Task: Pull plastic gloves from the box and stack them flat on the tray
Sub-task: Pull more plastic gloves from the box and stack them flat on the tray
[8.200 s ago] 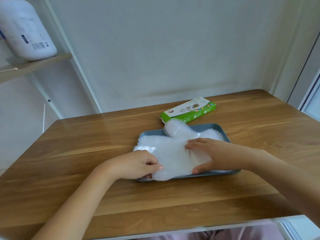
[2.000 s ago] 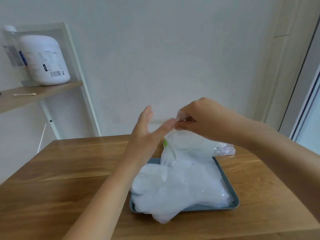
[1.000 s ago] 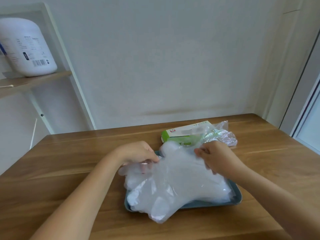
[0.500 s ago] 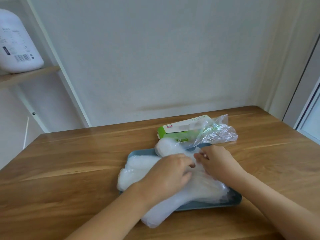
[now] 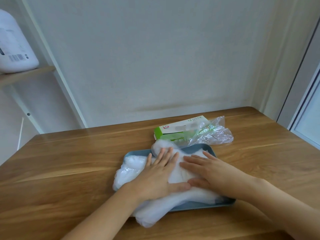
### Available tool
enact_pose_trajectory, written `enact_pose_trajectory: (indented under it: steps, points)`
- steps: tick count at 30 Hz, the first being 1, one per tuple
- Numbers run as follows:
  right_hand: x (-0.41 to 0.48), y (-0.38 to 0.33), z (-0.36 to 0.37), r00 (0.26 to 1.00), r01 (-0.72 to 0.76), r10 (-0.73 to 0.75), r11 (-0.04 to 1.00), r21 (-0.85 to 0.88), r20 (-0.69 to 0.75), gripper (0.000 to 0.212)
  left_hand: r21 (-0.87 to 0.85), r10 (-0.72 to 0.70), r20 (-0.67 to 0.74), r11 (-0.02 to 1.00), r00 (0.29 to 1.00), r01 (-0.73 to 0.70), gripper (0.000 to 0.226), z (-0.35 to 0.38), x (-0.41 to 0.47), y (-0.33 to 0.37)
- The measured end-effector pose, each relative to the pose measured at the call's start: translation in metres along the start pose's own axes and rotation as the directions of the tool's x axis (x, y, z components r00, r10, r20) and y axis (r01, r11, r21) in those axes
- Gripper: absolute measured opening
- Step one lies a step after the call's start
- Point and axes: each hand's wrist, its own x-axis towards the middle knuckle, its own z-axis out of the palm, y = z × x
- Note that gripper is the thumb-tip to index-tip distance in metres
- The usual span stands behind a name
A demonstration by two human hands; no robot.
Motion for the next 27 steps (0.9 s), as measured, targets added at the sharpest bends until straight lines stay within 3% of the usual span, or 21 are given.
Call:
enact_pose_trajectory:
  steps: [3, 6, 8, 9, 10, 12, 14, 17, 19, 22, 24, 27]
  points:
    - [-0.010, 0.011, -0.010, 0.987, -0.062, 0.065, 0.998, -0.028, 0.150, 0.079, -0.030, -0.034, 0.053, 0.999, 0.998, 0.036, 0.109, -0.004, -0.003, -0.005]
    - [-0.023, 0.014, -0.031, 0.952, -0.158, 0.121, 0.981, 0.110, 0.281, 0.088, -0.089, -0.036, 0.094, 0.995, 0.995, 0.044, 0.115, -0.005, -0.007, -0.011]
    - [-0.022, 0.019, -0.032, 0.972, -0.214, 0.174, 0.935, 0.281, 0.161, 0.080, -0.110, -0.031, 0.108, 0.993, 0.994, 0.043, 0.117, -0.004, -0.008, -0.014]
    - [-0.019, 0.026, -0.030, 0.968, -0.232, 0.252, 0.886, 0.402, 0.003, 0.070, -0.115, -0.027, 0.112, 0.993, 0.993, 0.040, 0.118, -0.005, -0.009, -0.014]
    - [-0.013, 0.036, -0.026, 0.911, -0.250, 0.377, 0.827, 0.504, -0.168, 0.063, -0.120, -0.024, 0.118, 0.992, 0.993, 0.038, 0.118, -0.005, -0.008, -0.015]
    - [0.003, 0.067, -0.018, 0.681, -0.368, 0.657, 0.689, 0.625, -0.323, 0.062, -0.130, -0.024, 0.126, 0.991, 0.992, 0.040, 0.118, -0.006, -0.009, -0.013]
    - [0.018, 0.098, -0.017, 0.552, -0.503, 0.813, 0.503, 0.703, -0.186, 0.075, -0.136, -0.024, 0.133, 0.990, 0.991, 0.042, 0.118, -0.007, -0.009, -0.012]
    - [0.034, 0.121, -0.017, 0.550, -0.476, 0.833, 0.258, 0.841, 0.055, 0.080, -0.141, -0.033, 0.146, 0.989, 0.989, 0.054, 0.119, -0.008, -0.010, -0.011]
    - [0.039, 0.125, -0.018, 0.569, -0.380, 0.819, 0.182, 0.907, 0.074, 0.060, -0.154, -0.046, 0.150, 0.986, 0.988, 0.069, 0.118, -0.011, -0.011, -0.009]
    - [0.043, 0.120, -0.030, 0.571, -0.299, 0.821, 0.217, 0.929, -0.008, 0.012, -0.215, -0.075, 0.145, 0.971, 0.987, 0.106, 0.110, -0.021, -0.013, -0.001]
    - [0.047, 0.113, -0.044, 0.603, -0.274, 0.785, 0.369, 0.888, -0.140, 0.009, -0.351, -0.104, 0.128, 0.926, 0.986, 0.143, 0.105, -0.031, -0.016, 0.000]
    - [0.046, 0.092, -0.081, 0.677, -0.129, 0.640, 0.588, 0.799, -0.362, 0.013, -0.575, -0.139, -0.012, 0.811, 0.990, 0.107, 0.107, -0.049, -0.021, -0.005]
